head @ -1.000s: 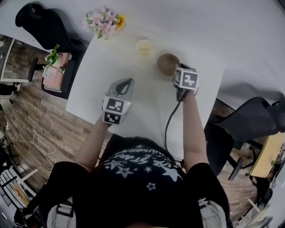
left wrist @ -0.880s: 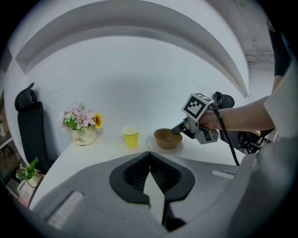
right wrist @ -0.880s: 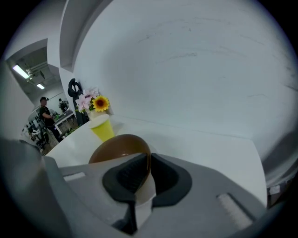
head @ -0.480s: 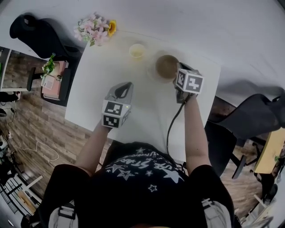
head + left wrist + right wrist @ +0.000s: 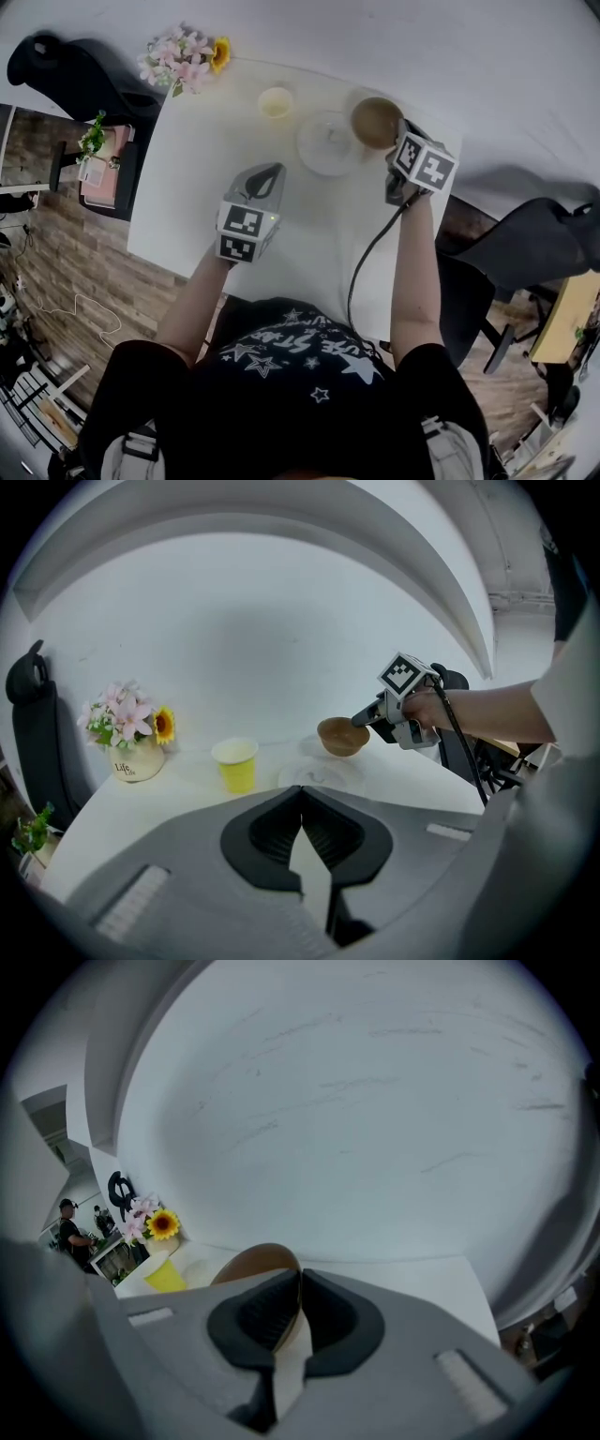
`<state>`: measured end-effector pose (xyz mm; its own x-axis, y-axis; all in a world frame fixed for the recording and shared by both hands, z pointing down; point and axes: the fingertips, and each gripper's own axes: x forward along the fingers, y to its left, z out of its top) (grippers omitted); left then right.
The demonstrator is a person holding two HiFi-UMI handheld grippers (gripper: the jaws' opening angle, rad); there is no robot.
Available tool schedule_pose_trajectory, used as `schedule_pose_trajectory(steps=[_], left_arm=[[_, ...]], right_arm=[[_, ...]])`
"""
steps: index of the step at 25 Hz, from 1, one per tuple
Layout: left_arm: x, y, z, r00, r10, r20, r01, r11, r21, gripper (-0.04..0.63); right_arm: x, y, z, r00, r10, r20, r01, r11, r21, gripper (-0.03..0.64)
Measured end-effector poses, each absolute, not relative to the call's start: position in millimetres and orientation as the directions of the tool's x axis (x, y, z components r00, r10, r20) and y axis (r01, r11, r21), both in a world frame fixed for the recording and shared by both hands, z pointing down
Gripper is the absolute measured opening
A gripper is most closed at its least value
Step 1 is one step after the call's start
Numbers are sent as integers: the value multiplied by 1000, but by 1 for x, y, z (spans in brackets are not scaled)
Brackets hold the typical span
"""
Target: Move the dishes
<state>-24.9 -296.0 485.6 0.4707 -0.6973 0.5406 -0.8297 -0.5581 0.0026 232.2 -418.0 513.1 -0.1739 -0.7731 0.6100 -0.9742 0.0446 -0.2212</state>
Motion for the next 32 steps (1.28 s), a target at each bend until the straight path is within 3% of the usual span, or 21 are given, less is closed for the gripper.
schedule_pose_trajectory(steps=[12,16,22,32], left_arm=[[-17,-292,500,433,-699,568,-839,-543,-28,11],[-18,-290,496,414,-715,563,-849,-527,-44,11],[-22,-274,483,383,-746,546,-864,-498,-76,11],[-47,-208,452,312,-810,497,-902,-417,-113,11]], right_arm=[[251,-422,542,-149,-761,632,-982,40,-184,28],[252,-420,543,-146,-757,636,-987,72,-141,94],[257,-407,525,-142,-789,597,-987,66,-147,117],[239,-370,467,-207,-845,494,-977,201,-65,115]])
